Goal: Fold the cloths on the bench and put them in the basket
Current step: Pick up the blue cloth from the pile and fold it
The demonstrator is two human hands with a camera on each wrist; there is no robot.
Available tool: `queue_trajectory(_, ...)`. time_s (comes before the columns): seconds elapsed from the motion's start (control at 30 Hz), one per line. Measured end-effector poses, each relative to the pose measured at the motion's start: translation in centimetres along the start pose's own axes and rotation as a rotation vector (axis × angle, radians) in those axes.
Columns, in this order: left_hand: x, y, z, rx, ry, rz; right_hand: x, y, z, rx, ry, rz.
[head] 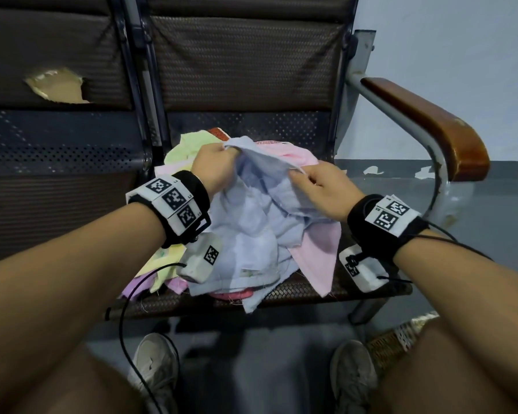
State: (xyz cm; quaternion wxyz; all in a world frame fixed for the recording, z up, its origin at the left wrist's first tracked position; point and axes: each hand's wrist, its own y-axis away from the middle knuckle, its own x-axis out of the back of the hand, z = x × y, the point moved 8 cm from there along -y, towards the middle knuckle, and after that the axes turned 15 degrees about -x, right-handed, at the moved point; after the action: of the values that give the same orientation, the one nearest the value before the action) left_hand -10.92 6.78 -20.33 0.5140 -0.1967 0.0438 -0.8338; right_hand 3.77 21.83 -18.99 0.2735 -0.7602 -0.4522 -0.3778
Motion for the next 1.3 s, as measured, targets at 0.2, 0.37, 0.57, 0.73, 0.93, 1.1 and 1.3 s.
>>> queue_trajectory(0.2, 3.7, -0.3, -1.0, 0.116, 0.099, 0.241, 0.1, -0.2, 4.2, -0.298, 0.473, -0.03)
queue_trajectory(0.37, 3.8, 0.0, -0.7, 0.061, 0.07, 0.233, 4.1, -0.5, 4.2, -0.279, -0.105, 0.274)
queue_trajectory(0.57, 3.2, -0.4, -1.8, 0.118, -0.029, 0.134, 4.2, 0.9, -0.6, 0.097, -0.273, 0.183)
queue_trajectory(0.73, 4.9, -1.3, -2.1, 0.223, 0.093, 0.284, -2.1, 1.7, 1.0, -0.016, 0.238, -0.296)
queue_trajectory(0.93, 4.7, -0.5, -1.5, 0.215, 0.321, 0.398, 2.2, -0.3, 2.5, -0.181, 0.386, 0.147)
queue_trajectory(1.1, 5.8, -1.0, -2.7, 0.246, 0.355, 0.424, 5.7, -0.8, 1.9, -0.151, 0.231, 0.421)
queue_trajectory(1.3, 6.1, -1.5, -3.1, 0.241, 0.23, 0.335, -1.1, -0.3, 3.6, -0.341, 0.252, -0.14)
